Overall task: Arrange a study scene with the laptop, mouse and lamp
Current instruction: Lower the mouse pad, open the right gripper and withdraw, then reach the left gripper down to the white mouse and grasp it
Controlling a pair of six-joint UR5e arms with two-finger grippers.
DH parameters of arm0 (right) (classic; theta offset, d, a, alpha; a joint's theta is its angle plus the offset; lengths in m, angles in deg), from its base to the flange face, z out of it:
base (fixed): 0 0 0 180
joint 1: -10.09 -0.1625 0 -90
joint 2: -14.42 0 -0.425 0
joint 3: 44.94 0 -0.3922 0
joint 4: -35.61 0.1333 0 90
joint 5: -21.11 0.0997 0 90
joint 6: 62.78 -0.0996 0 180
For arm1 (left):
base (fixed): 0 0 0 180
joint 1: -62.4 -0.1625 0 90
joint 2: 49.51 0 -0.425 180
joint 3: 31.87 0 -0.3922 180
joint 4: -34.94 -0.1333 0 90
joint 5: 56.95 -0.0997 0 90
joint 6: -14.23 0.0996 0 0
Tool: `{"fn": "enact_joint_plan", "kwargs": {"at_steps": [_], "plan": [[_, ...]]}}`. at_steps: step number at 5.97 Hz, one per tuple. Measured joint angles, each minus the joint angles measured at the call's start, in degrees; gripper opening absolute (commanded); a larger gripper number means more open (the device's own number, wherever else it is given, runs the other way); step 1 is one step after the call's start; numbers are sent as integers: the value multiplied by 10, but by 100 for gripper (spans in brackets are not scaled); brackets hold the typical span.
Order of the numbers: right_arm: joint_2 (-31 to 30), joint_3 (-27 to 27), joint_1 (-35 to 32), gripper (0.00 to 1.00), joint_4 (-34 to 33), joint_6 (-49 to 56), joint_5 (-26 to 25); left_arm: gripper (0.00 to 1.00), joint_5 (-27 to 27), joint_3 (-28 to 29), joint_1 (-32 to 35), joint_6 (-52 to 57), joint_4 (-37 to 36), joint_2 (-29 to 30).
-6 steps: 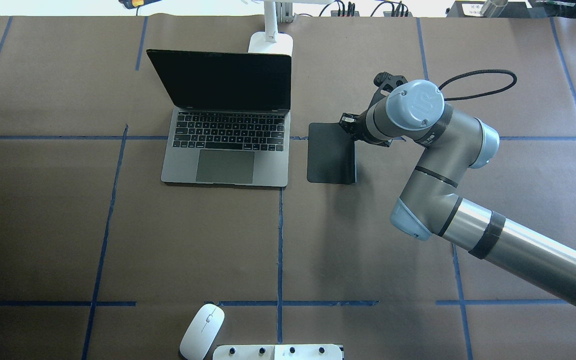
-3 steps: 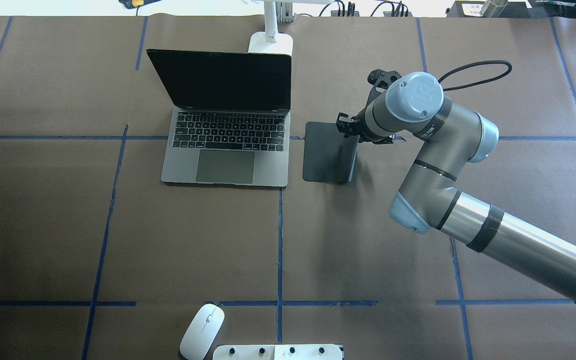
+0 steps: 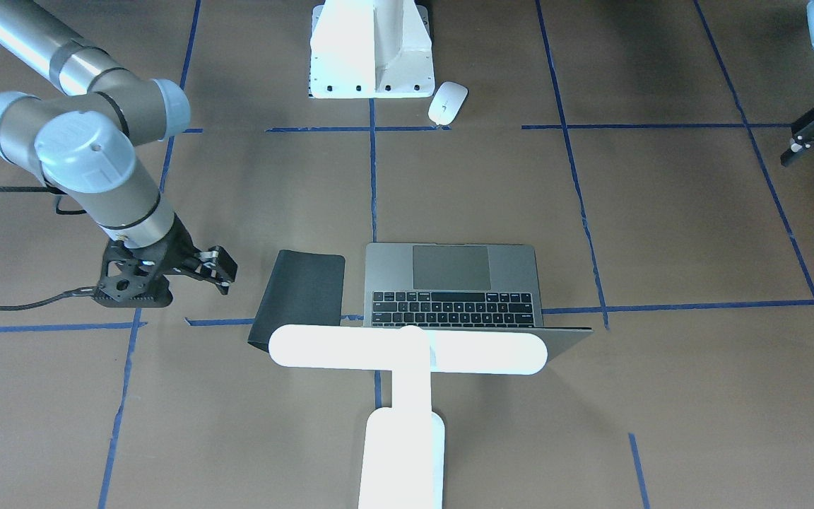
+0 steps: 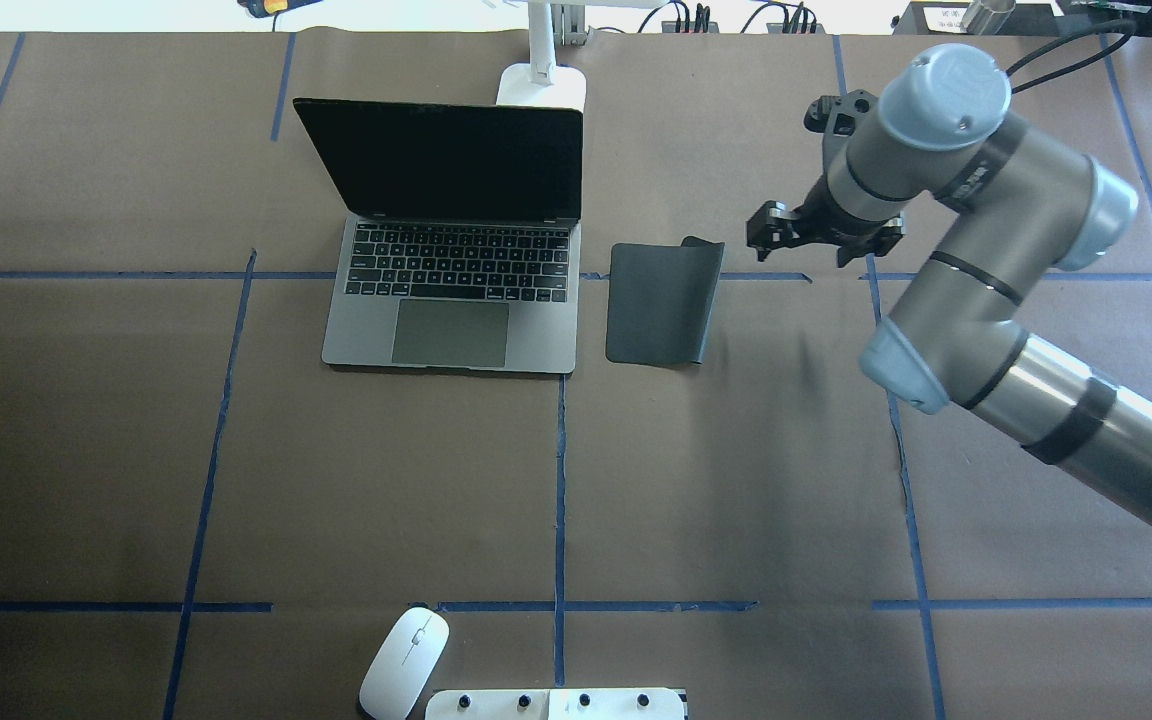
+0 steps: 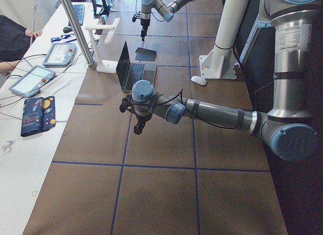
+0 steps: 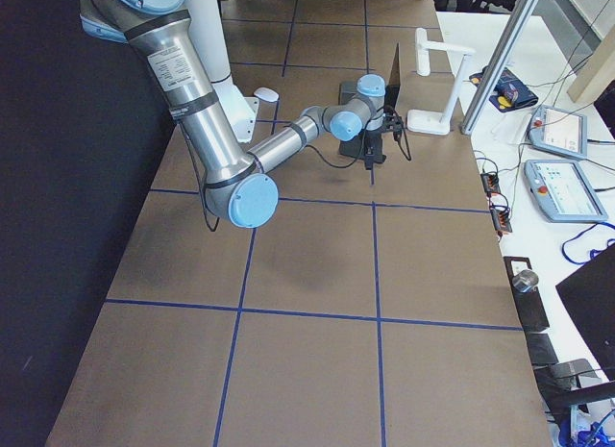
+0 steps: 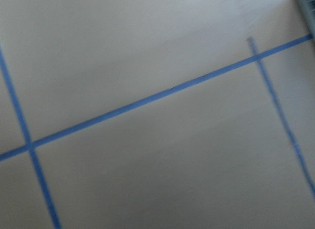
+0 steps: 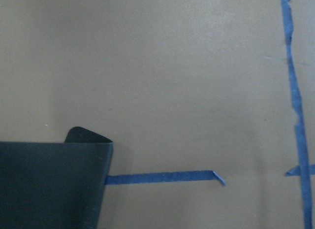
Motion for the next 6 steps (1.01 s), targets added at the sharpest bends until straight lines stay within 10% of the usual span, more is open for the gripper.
{"fn": "enact_joint_plan", "kwargs": {"at_steps": [3,6], "plan": [[-197,164,-91,100,-76,284,15,100,-53,-98,-131,-144,15,7],[-371,198,-267,100,-71,586,105,100,-249,-159,-364,-339,14,41]]}}
